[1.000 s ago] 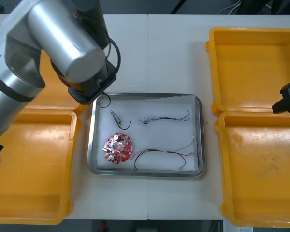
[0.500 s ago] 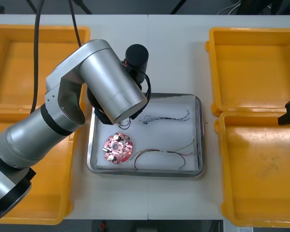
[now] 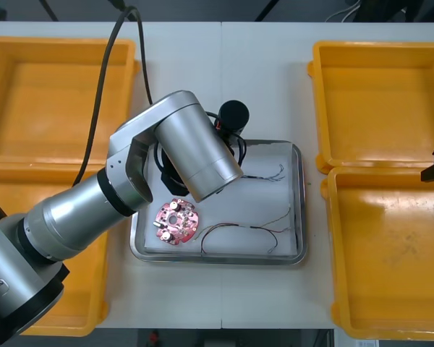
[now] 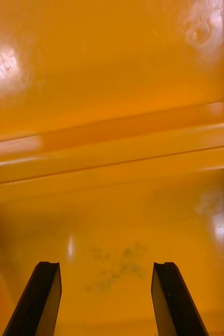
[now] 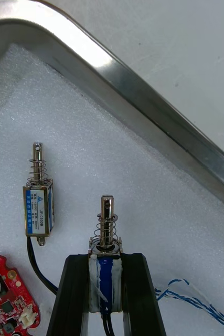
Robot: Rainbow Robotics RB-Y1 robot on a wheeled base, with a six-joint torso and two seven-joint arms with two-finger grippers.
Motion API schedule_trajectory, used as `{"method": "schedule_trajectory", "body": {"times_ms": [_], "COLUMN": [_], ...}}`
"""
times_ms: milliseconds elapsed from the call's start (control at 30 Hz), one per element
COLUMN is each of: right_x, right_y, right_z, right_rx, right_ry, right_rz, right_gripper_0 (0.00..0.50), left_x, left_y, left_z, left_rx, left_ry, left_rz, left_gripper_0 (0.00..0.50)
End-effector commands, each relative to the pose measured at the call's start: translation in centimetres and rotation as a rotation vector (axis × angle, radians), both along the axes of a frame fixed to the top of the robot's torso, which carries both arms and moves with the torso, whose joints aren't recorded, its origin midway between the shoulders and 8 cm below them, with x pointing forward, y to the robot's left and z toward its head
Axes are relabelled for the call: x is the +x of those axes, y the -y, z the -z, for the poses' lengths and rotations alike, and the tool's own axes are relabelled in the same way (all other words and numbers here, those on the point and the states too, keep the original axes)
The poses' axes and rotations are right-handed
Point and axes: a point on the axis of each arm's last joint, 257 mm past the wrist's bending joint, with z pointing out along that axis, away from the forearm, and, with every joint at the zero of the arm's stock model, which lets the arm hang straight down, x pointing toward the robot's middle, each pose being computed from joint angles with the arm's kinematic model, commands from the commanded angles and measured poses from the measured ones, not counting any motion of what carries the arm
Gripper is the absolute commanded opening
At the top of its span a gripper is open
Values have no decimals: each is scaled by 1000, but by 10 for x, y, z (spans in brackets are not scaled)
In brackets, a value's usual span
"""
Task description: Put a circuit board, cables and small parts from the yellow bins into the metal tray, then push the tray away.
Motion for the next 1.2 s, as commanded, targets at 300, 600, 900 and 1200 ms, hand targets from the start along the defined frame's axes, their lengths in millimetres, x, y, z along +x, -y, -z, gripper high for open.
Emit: {"method": "schedule_trajectory", "body": {"times_ms": [300,600,900,1200], "right_x": [11,11,10,10], "right_y": [5,0,0,0], "right_z": [8,8,8,8], "right_rx": [-58,-49,-45,-45], "right_ry": [32,33,31,31], "right_rz": [-46,-67,-65,-65], "right_gripper_0": [500,500,500,500], "left_x": [-3,-3,0,-5], "left_y": [20,18,15,15], "left_z": [24,24,22,-15], "left_rx": [-36,-35,-35,-64], "left_ry": [-11,-13,-3,27], "left_rz": [-7,-8,-7,9], "left_gripper_0": [35,149,389,500]}}
